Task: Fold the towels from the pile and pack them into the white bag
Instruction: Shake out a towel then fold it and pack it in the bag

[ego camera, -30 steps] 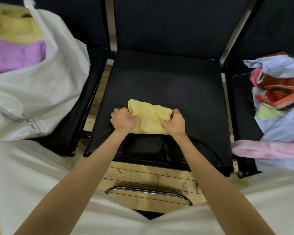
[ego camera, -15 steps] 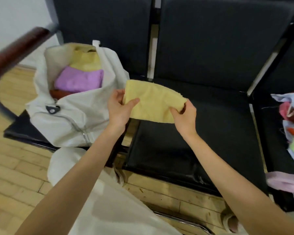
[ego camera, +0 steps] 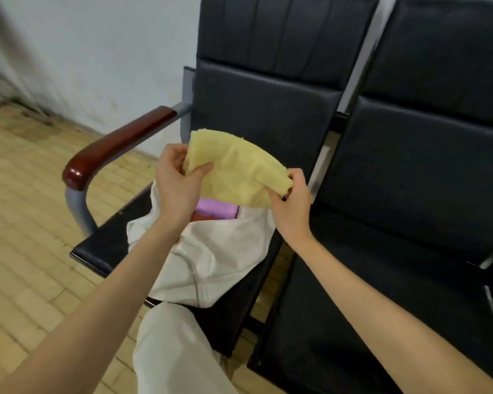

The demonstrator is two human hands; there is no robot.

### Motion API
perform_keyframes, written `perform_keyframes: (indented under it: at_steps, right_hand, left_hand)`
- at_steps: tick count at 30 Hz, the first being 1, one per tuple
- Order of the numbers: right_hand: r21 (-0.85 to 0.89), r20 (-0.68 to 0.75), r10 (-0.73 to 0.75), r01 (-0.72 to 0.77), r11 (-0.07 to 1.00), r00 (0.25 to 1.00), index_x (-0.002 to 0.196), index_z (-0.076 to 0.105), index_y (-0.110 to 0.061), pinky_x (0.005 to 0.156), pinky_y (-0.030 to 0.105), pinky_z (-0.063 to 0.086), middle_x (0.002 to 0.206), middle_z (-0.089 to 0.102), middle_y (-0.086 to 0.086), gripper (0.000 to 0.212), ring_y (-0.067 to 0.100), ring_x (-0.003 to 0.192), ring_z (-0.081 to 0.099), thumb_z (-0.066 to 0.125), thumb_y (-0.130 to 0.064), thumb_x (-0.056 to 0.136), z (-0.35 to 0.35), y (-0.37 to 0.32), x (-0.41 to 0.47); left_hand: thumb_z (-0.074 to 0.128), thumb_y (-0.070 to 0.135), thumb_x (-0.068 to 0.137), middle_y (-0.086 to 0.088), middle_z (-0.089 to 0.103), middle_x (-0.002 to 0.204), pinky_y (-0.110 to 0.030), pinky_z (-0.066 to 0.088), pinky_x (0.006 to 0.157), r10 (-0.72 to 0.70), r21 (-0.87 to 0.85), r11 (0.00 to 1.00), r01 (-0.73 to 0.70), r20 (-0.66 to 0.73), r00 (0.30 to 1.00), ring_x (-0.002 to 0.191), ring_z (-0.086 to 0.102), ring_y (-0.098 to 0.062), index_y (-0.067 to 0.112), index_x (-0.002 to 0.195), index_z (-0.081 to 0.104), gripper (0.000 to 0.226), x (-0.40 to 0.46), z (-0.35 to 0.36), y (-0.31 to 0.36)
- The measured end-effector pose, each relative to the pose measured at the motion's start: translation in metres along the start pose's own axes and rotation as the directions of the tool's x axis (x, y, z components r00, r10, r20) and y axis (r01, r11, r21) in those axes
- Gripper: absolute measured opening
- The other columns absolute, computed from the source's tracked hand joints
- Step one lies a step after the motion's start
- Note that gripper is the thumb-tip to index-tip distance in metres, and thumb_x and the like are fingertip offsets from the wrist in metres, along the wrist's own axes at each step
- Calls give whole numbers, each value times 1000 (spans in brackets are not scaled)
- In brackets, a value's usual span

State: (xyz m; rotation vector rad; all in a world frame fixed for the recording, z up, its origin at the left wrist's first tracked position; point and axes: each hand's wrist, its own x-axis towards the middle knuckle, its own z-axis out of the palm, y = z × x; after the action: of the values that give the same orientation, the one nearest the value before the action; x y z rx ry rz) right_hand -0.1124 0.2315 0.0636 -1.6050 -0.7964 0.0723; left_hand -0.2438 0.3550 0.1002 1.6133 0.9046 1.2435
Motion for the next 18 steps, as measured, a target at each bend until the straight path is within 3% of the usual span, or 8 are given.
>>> perform_keyframes:
  at_steps: [3, 8, 14, 18]
  right_hand:
    - [-14, 14, 5, -5, 1000, 1000, 92, 51, -7, 57, 20, 42, 75, 53, -12, 13, -3, 65, 51, 61, -2, 87, 35, -1, 18]
    - [-40, 81, 112, -109, 993, 990, 99, 54, -9, 64, 23, 43, 79, 54, -8, 17, 7, 72, 51, 65, -11, 86, 94, 20, 34]
    - [-205, 91, 255, -233, 951, 963, 111, 50, -9, 64, 22, 42, 91, 54, -2, 32, 13, 82, 51, 67, -16, 85, 108, 58, 32]
    - [-306, 144, 305, -251, 918, 941, 122, 39, -12, 73, 29, 42, 99, 51, -3, 48, 14, 89, 52, 68, -20, 85, 106, 71, 40]
  left_hand:
    - [81, 11, 71, 1, 63, 95, -23, 51, 77, 11, 21, 1000, -10, -77, 997, 88, 62, -15, 15, 99, 54, 39, 22, -15, -17]
    - [80, 6, 70, 10, 59, 89, -25, 50, 77, 33, 64, 998, -23, -150, 988, 86, 59, -11, 16, 96, 54, 39, 48, -34, -46]
    - [78, 17, 75, 7, 56, 96, -22, 35, 74, -59, 393, 919, 40, 37, 998, 90, 51, -9, 11, 105, 59, 36, 75, -13, -81]
    - [66, 22, 84, -7, 61, 108, -34, 41, 80, -25, 592, 799, -100, 199, 980, 100, 57, -25, 9, 115, 54, 36, 92, 5, -110]
